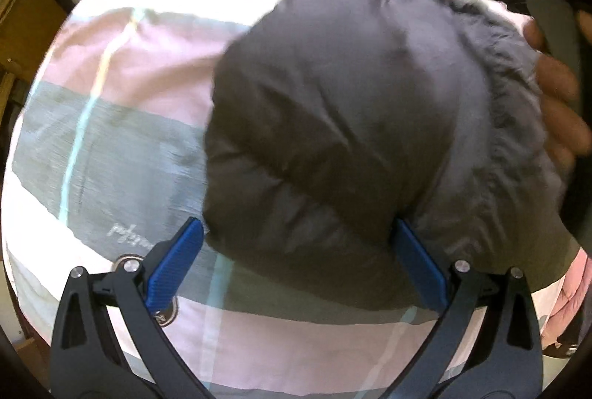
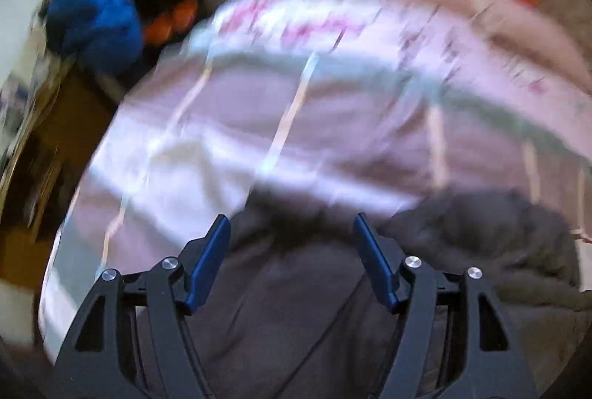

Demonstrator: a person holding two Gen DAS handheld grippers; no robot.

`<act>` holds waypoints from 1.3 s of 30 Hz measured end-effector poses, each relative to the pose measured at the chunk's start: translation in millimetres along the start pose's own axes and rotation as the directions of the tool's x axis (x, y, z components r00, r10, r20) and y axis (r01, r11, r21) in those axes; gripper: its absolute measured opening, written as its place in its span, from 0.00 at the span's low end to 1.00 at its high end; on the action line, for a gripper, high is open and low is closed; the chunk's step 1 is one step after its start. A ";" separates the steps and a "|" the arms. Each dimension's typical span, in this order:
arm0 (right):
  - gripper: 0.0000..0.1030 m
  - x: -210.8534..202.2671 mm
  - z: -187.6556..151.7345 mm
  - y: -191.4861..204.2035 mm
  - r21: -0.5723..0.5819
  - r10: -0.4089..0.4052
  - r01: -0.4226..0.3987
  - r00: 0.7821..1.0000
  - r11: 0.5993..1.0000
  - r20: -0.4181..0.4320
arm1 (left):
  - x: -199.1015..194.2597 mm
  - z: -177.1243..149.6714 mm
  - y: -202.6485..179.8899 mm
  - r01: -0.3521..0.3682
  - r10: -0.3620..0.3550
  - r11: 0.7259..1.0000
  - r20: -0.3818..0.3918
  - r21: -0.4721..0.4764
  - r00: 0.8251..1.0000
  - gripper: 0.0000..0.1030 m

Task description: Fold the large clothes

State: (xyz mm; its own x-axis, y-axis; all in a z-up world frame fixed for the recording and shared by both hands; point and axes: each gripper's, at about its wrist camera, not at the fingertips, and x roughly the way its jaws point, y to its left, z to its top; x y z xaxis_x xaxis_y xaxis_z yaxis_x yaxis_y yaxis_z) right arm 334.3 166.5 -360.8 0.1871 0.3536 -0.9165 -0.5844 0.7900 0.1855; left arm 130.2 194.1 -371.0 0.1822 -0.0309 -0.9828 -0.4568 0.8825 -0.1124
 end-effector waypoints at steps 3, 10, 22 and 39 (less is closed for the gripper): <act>0.68 31.9 -9.8 14.2 -0.089 -0.061 0.050 0.990 0.995 -0.125 | 8.9 1.0 0.2 0.006 -0.006 1.000 -0.012 -0.006 1.000 0.98; 0.63 47.0 10.5 -5.4 -0.005 -0.217 0.218 0.972 0.976 -0.087 | -1.2 -8.4 13.1 0.049 -0.049 0.999 -0.011 -0.012 0.999 0.98; 0.68 56.6 -39.9 70.6 -0.356 -0.127 0.025 0.956 0.934 -0.265 | 14.6 2.7 59.9 0.046 -0.050 0.992 -0.037 -0.114 0.998 0.98; 0.69 -123.1 -108.8 -118.8 0.271 -0.177 0.108 0.952 0.957 0.248 | -26.2 23.5 7.1 0.004 -0.013 0.998 0.164 0.060 0.986 0.98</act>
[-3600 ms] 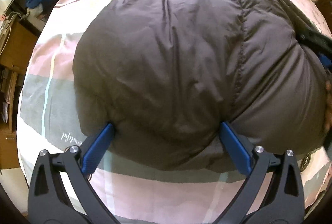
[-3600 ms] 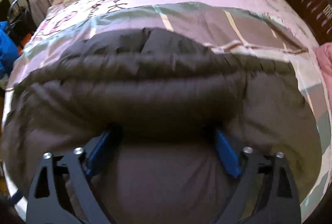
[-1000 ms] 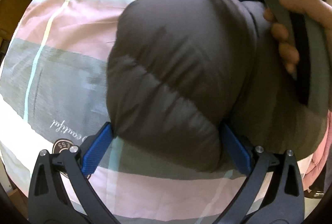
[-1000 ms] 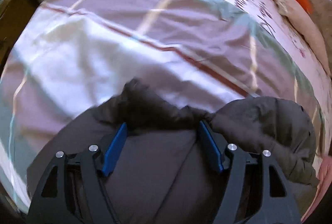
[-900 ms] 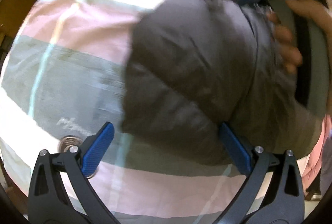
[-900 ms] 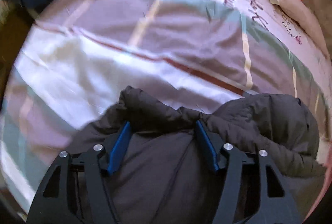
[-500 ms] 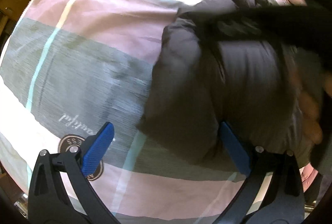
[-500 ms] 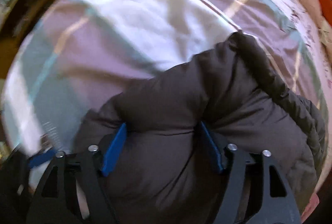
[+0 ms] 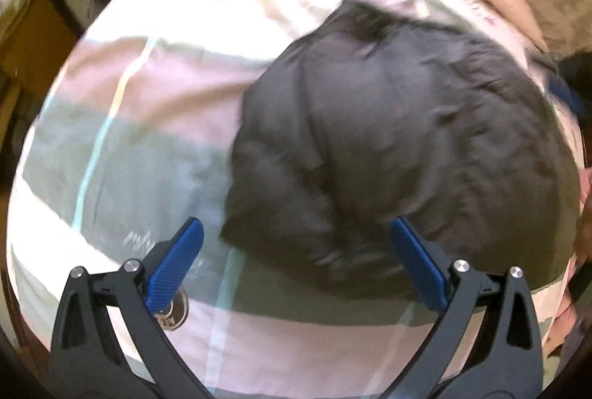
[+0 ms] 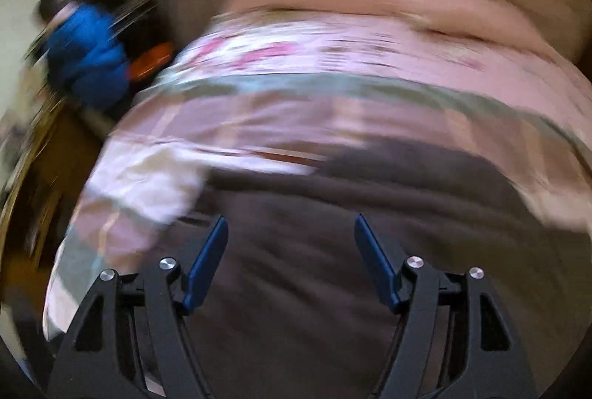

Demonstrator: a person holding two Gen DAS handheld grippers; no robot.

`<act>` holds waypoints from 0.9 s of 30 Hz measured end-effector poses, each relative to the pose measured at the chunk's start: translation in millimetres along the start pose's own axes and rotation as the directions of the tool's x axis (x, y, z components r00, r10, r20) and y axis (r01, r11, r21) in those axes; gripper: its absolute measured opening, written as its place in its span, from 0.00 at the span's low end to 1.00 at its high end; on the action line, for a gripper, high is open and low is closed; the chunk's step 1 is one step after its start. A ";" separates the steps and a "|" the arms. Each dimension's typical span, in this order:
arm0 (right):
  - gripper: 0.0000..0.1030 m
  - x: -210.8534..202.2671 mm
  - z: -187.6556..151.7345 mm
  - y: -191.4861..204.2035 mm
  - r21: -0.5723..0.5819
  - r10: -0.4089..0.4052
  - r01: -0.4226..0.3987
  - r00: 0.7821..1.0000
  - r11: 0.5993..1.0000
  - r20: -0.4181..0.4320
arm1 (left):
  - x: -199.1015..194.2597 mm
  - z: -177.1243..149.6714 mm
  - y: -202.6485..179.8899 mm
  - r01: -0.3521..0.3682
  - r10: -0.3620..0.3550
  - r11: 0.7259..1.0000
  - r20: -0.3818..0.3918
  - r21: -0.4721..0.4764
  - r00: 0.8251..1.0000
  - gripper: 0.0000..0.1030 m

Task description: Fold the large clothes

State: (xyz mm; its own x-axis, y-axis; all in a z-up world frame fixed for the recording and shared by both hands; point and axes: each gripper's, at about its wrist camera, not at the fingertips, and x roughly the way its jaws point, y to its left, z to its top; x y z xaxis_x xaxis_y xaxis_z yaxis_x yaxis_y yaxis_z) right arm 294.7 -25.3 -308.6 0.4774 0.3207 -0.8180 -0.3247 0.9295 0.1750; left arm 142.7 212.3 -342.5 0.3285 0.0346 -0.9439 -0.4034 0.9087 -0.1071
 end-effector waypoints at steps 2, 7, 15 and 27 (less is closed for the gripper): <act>0.69 -11.3 -21.5 -50.7 0.056 -0.108 0.109 0.994 0.992 -0.026 | -6.3 6.7 -17.8 0.018 -0.019 0.999 0.026 0.042 0.999 0.98; 0.70 -3.4 -60.6 -144.6 0.292 -0.147 0.183 0.979 0.939 -0.142 | 15.7 20.2 -98.0 0.034 -0.034 0.982 0.001 0.183 0.999 0.98; 0.80 -4.0 -64.1 -162.3 0.320 -0.020 0.066 0.989 0.945 -0.144 | 38.7 11.2 -138.8 -0.050 0.061 0.979 -0.048 0.198 0.997 0.98; 0.75 -77.7 -176.1 -249.4 0.455 0.136 -0.062 0.982 0.888 -0.132 | 42.0 12.0 -267.0 -0.175 0.165 0.902 0.061 0.396 0.984 0.98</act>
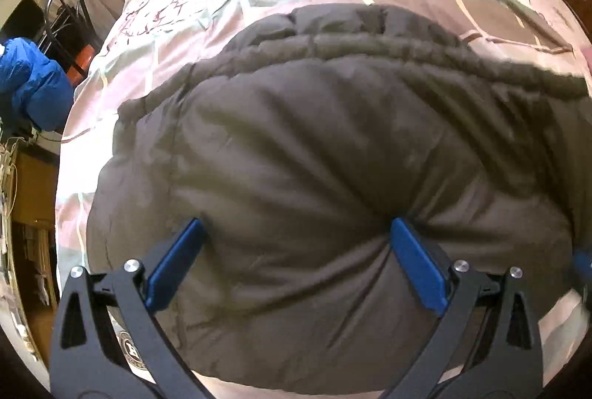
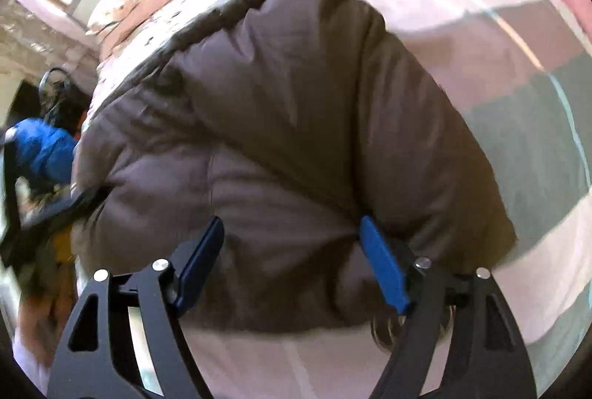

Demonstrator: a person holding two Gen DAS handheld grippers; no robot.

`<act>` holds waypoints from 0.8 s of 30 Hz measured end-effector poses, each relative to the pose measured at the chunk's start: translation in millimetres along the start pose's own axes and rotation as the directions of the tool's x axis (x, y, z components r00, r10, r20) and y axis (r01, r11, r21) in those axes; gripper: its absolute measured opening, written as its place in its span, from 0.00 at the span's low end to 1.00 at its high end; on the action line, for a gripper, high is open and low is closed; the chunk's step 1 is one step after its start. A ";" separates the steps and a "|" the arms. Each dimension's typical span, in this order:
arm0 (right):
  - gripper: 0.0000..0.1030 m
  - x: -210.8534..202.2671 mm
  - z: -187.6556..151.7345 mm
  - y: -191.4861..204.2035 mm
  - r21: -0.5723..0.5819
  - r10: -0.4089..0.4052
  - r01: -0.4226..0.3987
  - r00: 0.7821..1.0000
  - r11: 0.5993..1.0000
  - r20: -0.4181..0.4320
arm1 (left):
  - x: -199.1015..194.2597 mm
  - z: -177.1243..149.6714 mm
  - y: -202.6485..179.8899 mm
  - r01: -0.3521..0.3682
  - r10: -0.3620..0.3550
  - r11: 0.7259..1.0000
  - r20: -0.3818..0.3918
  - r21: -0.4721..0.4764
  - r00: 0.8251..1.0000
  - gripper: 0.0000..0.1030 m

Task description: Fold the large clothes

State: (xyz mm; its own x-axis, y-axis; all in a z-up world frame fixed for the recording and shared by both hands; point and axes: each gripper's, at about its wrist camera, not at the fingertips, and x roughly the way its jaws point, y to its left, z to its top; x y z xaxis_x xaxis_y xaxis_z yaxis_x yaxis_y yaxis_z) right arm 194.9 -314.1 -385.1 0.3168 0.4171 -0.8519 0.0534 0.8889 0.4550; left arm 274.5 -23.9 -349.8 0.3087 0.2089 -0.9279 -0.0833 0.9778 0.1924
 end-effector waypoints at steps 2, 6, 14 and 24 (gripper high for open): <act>0.75 -22.5 -8.4 -12.9 0.015 0.053 -0.053 0.998 0.998 0.035 | -11.7 7.3 -9.0 0.028 -0.027 0.999 0.016 -0.029 0.999 0.98; 0.75 -39.3 1.8 -40.4 0.081 0.023 -0.029 0.997 0.996 0.074 | -26.1 25.5 -67.6 0.126 -0.126 0.992 0.036 0.019 0.991 0.98; 0.75 -10.8 11.2 -81.8 0.187 0.054 -0.063 0.997 0.980 0.057 | -4.2 46.5 -231.6 0.231 -0.214 0.919 -0.087 0.318 0.973 0.98; 0.75 3.1 -2.8 -90.5 0.114 0.075 -0.078 0.997 0.990 0.026 | 62.1 85.9 -271.8 0.078 -0.029 0.951 -0.165 0.298 0.986 0.98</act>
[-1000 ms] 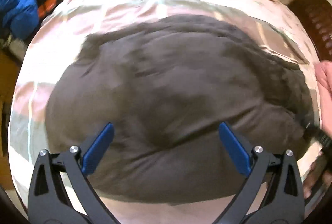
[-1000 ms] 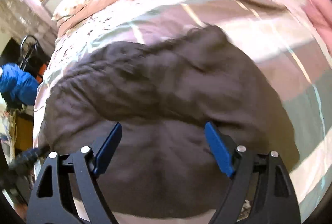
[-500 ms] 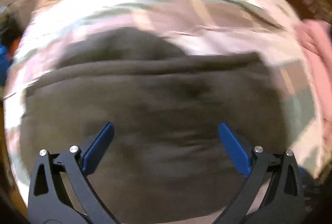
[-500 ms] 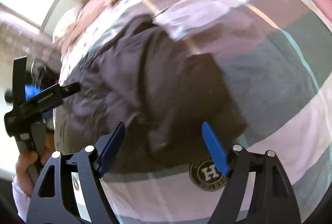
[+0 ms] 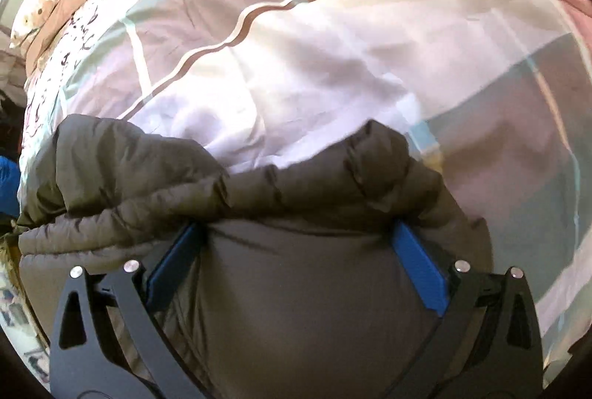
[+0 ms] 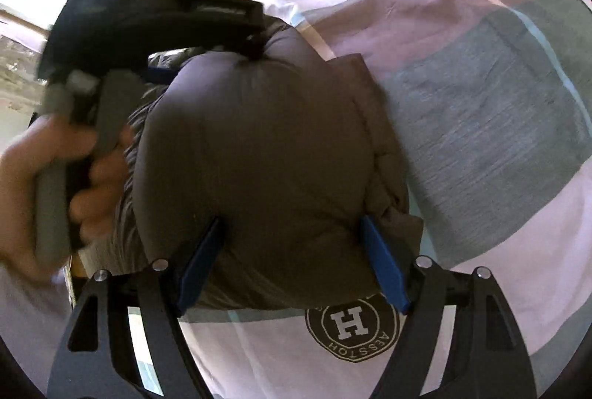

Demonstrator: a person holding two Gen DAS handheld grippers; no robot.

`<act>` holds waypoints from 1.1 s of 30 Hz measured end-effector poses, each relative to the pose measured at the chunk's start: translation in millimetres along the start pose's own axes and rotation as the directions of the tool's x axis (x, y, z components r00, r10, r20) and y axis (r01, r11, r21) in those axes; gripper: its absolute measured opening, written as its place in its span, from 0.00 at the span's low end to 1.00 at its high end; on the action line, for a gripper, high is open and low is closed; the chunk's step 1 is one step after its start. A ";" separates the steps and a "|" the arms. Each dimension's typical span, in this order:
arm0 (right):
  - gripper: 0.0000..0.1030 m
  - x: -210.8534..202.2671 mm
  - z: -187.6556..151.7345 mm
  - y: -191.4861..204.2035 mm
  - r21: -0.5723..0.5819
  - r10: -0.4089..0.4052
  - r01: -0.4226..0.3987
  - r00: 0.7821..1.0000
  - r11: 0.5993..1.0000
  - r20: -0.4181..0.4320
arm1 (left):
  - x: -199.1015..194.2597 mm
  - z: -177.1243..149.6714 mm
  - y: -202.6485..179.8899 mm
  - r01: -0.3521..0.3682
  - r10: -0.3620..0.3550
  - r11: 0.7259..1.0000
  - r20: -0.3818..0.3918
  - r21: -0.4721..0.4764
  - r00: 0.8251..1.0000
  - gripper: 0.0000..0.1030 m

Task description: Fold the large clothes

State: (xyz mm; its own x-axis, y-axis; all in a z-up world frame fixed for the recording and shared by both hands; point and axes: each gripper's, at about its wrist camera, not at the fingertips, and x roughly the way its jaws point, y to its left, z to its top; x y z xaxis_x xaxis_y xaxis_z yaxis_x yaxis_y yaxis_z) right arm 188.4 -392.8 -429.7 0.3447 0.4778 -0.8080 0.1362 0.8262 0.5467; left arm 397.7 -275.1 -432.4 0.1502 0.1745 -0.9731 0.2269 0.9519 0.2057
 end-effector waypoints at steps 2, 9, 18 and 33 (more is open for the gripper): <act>0.75 -12.1 0.2 -5.8 0.037 0.041 -0.042 0.999 0.998 0.018 | -14.4 -0.8 6.6 0.027 -0.027 0.999 0.035 -0.024 0.999 0.98; 0.75 -36.0 -4.6 -34.8 0.135 0.070 -0.080 0.995 0.988 0.075 | -43.8 -23.3 7.2 0.071 -0.070 0.997 0.107 -0.003 0.992 0.98; 0.75 -40.6 -12.7 -25.9 0.115 0.031 -0.035 0.999 0.993 0.039 | -64.2 -51.7 32.5 0.037 -0.024 0.997 0.199 -0.062 0.980 0.98; 0.78 57.6 22.9 128.0 -0.275 -0.161 0.131 0.983 0.952 -0.090 | -6.1 -141.7 213.5 0.084 -0.069 0.933 0.053 -0.349 0.996 0.98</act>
State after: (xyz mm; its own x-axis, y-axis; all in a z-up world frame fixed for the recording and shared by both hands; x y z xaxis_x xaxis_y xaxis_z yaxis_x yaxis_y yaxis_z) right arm 246.9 -266.3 -401.2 0.2332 0.3630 -0.9021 -0.0808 0.9317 0.3541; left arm 308.9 -37.2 -397.1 0.1852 0.0945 -0.9781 -0.1119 0.9909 0.0745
